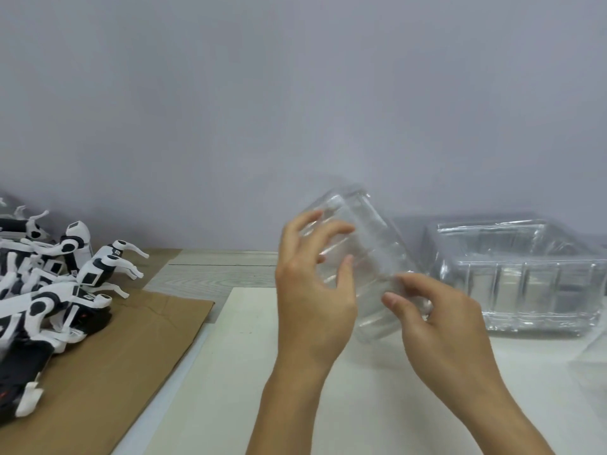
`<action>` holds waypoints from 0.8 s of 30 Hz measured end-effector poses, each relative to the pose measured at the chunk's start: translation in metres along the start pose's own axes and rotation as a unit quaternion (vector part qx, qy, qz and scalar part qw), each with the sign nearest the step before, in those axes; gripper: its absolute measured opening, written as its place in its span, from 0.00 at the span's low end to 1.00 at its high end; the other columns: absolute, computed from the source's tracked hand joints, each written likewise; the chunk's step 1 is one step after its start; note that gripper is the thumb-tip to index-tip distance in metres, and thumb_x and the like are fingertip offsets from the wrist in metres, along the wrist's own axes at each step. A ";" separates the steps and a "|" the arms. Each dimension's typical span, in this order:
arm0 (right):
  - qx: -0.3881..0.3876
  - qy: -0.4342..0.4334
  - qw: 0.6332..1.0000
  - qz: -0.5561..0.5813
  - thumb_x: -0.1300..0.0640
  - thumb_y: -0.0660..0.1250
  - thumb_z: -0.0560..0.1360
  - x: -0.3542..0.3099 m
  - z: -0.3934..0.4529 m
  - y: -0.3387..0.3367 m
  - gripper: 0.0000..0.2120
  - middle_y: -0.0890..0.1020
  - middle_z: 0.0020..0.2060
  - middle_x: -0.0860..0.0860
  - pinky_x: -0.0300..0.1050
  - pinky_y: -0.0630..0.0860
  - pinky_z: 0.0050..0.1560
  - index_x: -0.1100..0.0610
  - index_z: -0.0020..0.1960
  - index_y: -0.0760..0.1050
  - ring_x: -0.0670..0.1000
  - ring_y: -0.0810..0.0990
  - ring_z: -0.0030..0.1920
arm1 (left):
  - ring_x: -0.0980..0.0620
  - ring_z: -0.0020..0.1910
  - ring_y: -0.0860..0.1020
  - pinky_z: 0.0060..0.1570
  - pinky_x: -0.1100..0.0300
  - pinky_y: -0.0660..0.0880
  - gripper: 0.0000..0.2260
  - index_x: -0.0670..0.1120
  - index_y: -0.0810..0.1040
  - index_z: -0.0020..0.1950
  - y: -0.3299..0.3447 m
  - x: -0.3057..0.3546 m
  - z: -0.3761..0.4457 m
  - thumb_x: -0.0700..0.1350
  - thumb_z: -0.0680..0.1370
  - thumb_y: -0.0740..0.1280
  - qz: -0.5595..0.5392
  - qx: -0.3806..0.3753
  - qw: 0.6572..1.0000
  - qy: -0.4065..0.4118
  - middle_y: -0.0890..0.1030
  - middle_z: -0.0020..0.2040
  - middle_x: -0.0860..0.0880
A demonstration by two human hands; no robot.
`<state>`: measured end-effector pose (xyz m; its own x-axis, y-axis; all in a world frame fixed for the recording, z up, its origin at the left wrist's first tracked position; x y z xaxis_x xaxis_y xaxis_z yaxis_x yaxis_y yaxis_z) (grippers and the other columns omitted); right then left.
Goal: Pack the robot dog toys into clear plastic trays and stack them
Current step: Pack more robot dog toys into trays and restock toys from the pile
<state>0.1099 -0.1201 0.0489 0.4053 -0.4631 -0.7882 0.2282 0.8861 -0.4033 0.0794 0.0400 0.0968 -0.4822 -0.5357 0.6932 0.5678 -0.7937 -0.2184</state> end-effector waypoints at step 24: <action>-0.063 0.121 0.965 0.224 0.57 0.68 0.78 0.009 -0.003 0.006 0.10 0.86 0.39 0.45 0.46 0.79 0.48 0.46 0.43 0.84 0.43 0.83 0.43 | 0.48 0.40 0.83 0.43 0.57 0.79 0.07 0.43 0.83 0.48 0.015 -0.047 -0.013 0.41 0.82 0.66 -0.188 -0.137 0.923 -0.305 0.87 0.43 0.46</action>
<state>0.1122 -0.1186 0.0381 0.2155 -0.0287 -0.9761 -0.0372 0.9986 -0.0376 0.1018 0.0498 0.0524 -0.0974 -0.0121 0.9952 0.2060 -0.9785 0.0083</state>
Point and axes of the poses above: each hand's wrist, its own z-axis towards the middle knuckle, its own y-axis out of the palm, x = y × z, the point moved 6 cm from there along z, towards the middle knuckle
